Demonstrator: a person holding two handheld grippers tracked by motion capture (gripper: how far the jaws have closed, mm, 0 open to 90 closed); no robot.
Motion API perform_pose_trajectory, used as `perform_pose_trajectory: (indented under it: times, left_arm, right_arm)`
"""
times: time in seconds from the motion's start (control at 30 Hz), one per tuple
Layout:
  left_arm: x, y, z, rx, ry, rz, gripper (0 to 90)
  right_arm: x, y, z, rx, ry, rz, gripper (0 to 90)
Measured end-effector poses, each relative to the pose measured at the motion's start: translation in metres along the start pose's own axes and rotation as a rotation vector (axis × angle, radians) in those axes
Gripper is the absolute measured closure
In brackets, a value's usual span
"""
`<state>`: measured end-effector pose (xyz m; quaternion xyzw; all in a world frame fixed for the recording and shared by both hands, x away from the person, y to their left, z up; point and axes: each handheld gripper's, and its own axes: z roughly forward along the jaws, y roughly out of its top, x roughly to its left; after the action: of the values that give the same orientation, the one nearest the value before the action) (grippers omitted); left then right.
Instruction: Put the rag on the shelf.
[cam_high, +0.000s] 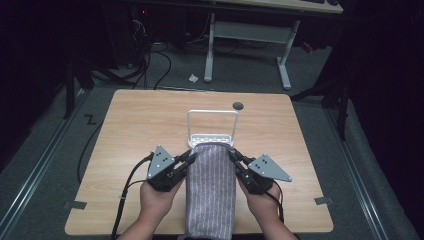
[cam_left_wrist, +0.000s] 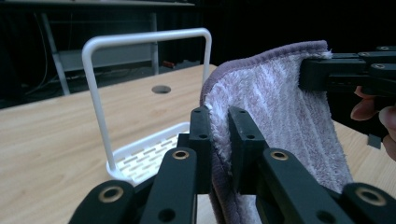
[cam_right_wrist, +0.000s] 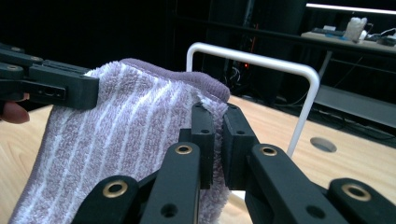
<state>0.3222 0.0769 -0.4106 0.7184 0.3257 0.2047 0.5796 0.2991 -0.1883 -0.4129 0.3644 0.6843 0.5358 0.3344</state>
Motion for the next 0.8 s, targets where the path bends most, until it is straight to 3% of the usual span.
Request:
perform_pose_trajectory:
  times: [0.43,0.6,0.8]
  left_arm:
    - [0.008,0.047,-0.002,-0.089,-0.013,0.016,81.0]
    - [0.014,0.064,0.002,-0.105,-0.015,0.024,80.9]
    - [0.019,0.078,0.002,-0.144,-0.014,0.039,80.9]
  right_arm:
    - [-0.009,0.048,-0.003,-0.106,-0.007,-0.009,85.3]
    - [-0.017,0.069,0.001,-0.126,-0.008,0.004,85.3]
    - [-0.021,0.083,0.003,-0.147,-0.008,0.003,85.1]
